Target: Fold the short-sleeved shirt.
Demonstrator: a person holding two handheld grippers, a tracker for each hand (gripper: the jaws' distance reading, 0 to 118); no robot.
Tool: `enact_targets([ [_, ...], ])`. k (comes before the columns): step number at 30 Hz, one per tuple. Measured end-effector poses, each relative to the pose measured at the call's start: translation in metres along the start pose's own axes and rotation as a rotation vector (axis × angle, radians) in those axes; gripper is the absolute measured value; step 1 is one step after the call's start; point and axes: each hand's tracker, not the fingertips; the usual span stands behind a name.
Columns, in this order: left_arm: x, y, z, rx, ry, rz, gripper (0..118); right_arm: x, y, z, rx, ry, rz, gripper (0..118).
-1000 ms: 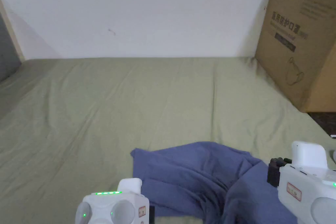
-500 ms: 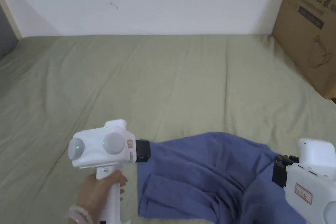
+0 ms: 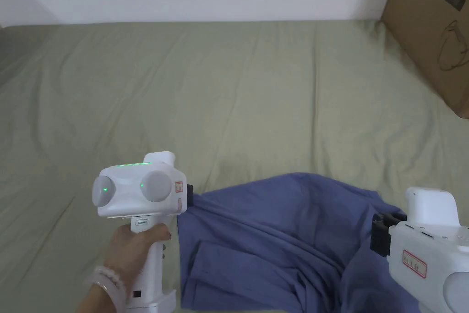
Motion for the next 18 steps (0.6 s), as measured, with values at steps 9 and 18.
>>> enact_targets([
  [9, -0.006, 0.003, 0.036, 0.053, -0.081, 0.005, 2, -0.017, 0.056, -0.035, -0.061, 0.106, 0.159, 5],
  [18, -0.009, 0.002, 0.054, 0.093, -0.138, 0.005, 2, -0.059, 0.093, -0.173, -0.352, 0.16, 0.267, 89],
])
